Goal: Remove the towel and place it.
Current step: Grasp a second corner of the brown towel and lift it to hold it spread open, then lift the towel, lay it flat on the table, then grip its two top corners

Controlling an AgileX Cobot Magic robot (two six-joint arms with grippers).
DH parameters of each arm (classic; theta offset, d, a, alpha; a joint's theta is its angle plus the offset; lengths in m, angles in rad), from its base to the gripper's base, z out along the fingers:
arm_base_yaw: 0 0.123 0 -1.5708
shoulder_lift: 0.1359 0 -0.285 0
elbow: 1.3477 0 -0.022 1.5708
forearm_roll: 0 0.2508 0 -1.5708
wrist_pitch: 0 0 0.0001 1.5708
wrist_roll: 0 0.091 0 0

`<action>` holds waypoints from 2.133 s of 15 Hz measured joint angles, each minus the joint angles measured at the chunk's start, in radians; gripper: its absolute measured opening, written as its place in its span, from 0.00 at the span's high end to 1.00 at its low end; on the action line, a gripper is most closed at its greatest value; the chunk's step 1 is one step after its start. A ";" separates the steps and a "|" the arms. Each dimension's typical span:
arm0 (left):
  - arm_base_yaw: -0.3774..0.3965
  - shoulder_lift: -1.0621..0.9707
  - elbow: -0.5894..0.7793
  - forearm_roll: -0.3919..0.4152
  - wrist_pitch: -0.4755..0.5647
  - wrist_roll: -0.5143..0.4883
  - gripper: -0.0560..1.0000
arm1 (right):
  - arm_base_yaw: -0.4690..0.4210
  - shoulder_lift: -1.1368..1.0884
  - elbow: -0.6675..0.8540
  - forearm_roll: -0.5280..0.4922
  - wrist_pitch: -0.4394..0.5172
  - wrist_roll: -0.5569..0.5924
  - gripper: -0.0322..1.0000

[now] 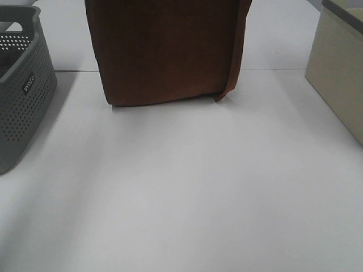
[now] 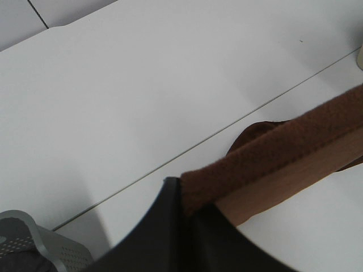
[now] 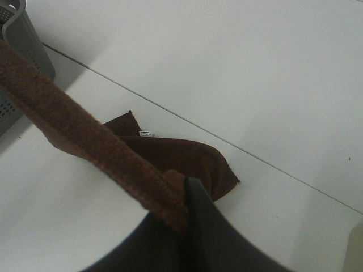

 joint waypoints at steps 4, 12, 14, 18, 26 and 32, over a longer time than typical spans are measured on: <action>-0.022 -0.183 0.270 0.016 0.001 -0.006 0.95 | 0.006 -0.115 0.199 0.032 0.002 -0.024 0.96; -0.170 -0.349 0.615 0.047 0.004 -0.006 0.95 | 0.007 -0.390 0.620 -0.013 0.004 -0.186 0.96; -0.210 -0.392 0.702 0.042 0.003 -0.015 0.95 | 0.007 -0.475 0.725 -0.046 0.004 -0.217 0.96; -0.239 -0.466 0.890 0.000 -0.013 -0.049 0.95 | 0.008 -0.663 0.915 -0.066 0.001 -0.217 0.96; -0.239 -0.619 1.145 -0.089 -0.026 -0.013 0.95 | 0.008 -0.801 1.220 0.053 -0.018 -0.172 0.96; -0.256 -0.632 1.374 -0.194 -0.030 0.029 0.95 | 0.008 -0.885 1.455 0.129 -0.020 -0.172 0.96</action>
